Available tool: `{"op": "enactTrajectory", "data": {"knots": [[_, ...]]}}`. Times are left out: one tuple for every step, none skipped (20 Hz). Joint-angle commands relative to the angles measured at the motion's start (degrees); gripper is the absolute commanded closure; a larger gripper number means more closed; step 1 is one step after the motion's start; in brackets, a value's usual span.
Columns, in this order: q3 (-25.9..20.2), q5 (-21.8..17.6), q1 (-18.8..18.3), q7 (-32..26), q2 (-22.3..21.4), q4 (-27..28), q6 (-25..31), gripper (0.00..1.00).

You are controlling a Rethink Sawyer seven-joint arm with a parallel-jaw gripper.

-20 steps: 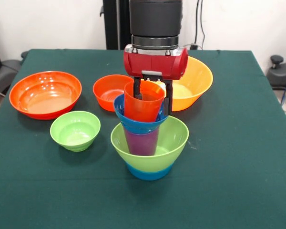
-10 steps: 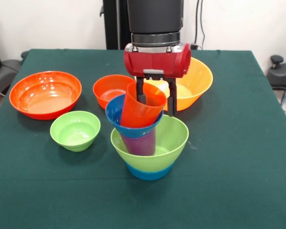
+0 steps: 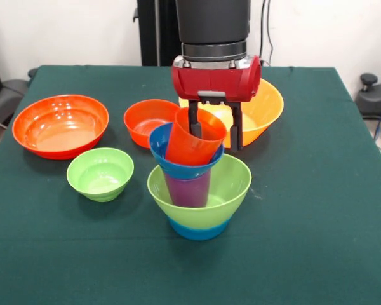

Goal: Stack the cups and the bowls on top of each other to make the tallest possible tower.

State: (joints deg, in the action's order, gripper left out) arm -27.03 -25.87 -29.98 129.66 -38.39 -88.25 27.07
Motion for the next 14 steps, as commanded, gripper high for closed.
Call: {"op": "enactTrajectory", "data": {"knots": [[-2.92,-0.71,-0.48,-8.71,0.58,-1.18,6.34,0.0],[-2.95,-0.92,-0.72,-8.87,0.59,-1.31,6.16,0.0],[-3.08,-1.03,-0.96,-9.07,0.57,-1.47,6.01,0.0],[-3.42,-1.14,-1.47,-9.6,0.67,-1.68,5.8,0.0],[-3.61,-1.25,-1.85,-9.82,0.61,-2.08,5.54,0.0],[-3.95,-1.3,-2.32,-10.14,0.56,-2.47,5.36,0.0],[-4.12,-1.4,-2.58,-10.18,0.46,-2.77,5.2,0.0],[-4.32,-1.49,-2.88,-10.22,0.32,-3.1,5.04,0.0],[-4.49,-1.58,-3.02,-10.23,0.28,-3.12,5.06,0.0],[-4.8,-1.68,-3.39,-10.41,0.25,-3.29,5.02,0.0],[-4.99,-1.81,-3.67,-10.52,0.27,-3.41,4.99,0.0],[-5.17,-1.9,-3.94,-10.68,0.25,-3.45,5.12,0.0],[-5.18,-2.01,-4.01,-10.67,0.23,-3.38,5.23,0.0],[-5.2,-2.04,-4.13,-10.66,0.14,-3.35,5.48,0.0]]}}
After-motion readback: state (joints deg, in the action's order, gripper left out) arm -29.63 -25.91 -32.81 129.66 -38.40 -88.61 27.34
